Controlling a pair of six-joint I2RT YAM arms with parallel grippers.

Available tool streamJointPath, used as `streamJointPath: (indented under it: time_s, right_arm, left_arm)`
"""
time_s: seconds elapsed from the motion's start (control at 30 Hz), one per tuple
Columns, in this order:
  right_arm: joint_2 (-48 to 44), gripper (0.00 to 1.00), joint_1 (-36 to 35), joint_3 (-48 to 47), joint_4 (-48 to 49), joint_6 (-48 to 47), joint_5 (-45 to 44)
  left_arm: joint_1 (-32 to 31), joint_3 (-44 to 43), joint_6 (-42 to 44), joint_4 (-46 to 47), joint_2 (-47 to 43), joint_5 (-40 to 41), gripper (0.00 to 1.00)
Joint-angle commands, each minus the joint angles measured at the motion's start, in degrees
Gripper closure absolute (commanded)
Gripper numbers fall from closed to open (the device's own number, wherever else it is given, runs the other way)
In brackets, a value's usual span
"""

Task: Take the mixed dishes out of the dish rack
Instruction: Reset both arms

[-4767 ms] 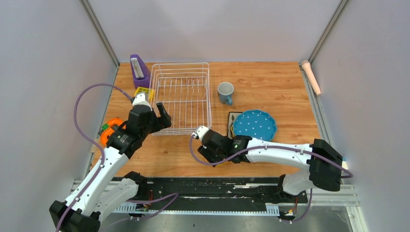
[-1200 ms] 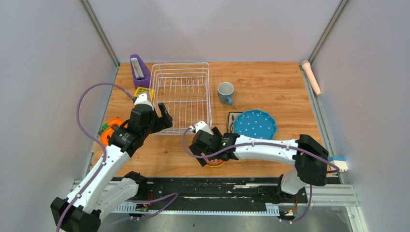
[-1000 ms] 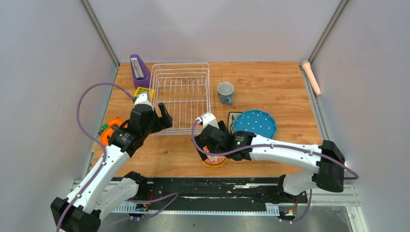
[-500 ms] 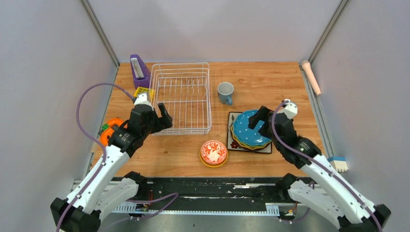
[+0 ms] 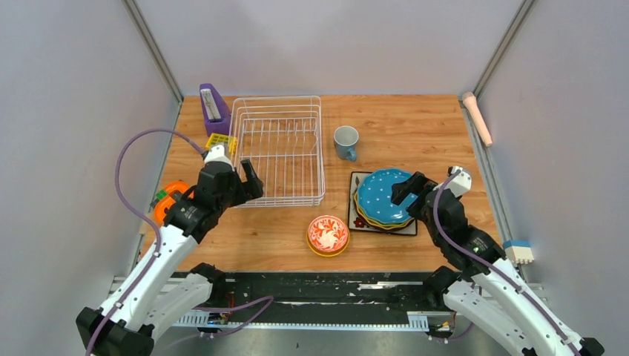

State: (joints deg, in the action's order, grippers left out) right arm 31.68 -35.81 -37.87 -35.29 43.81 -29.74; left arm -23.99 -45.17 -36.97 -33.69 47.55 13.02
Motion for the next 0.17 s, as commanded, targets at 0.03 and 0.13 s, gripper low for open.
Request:
streamJointPath:
  time_s: [0.03,0.13]
  right_arm:
    - [1.5,0.00,0.1,-0.2,0.7,-0.7,-1.2]
    - [2.3,0.00,0.0,-0.4,0.8,-2.2,-1.6]
  left_arm:
    - [-0.2,-1.9,0.5,-0.7,-1.6,1.0,0.00]
    - [-0.2,-2.1,0.5,-1.4,-1.2,0.8,0.00]
